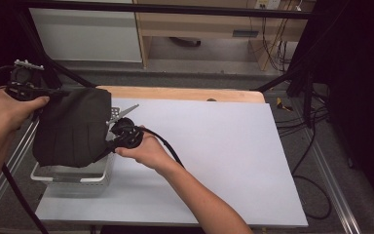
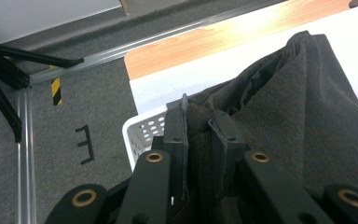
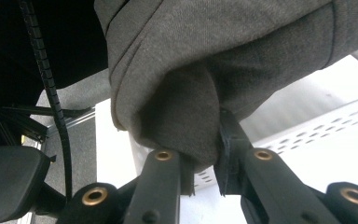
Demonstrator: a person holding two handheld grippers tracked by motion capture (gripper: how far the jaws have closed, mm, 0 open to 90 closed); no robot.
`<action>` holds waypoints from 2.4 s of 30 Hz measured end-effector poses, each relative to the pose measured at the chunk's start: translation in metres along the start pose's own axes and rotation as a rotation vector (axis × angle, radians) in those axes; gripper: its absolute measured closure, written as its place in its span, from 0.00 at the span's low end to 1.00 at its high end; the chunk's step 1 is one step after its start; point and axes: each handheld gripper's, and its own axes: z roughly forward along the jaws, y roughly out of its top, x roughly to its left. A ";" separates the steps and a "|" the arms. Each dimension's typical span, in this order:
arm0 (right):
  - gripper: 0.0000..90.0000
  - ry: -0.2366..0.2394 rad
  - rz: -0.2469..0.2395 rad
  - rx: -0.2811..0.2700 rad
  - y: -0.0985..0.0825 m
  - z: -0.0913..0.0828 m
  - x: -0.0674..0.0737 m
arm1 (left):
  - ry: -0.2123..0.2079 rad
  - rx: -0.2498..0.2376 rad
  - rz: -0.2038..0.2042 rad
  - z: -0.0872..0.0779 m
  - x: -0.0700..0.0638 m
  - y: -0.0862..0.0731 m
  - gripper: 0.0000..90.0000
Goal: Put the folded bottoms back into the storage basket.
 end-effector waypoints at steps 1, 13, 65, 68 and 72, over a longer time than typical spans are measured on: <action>0.89 0.003 0.000 0.000 0.000 0.001 0.000 | 0.001 0.000 0.002 0.000 0.000 0.000 0.87; 0.89 0.004 -0.003 0.020 -0.001 0.009 0.005 | 0.003 0.013 0.003 -0.002 0.001 -0.004 0.87; 0.88 -0.009 -0.006 0.060 -0.016 0.029 0.005 | 0.041 0.059 0.034 0.031 -0.010 -0.011 0.87; 0.88 -0.013 -0.008 0.067 -0.016 0.031 0.006 | 0.056 0.069 0.042 0.035 -0.010 -0.012 0.87; 0.88 -0.022 -0.015 0.085 -0.015 0.033 0.007 | 0.063 0.074 0.043 0.039 -0.011 -0.014 0.87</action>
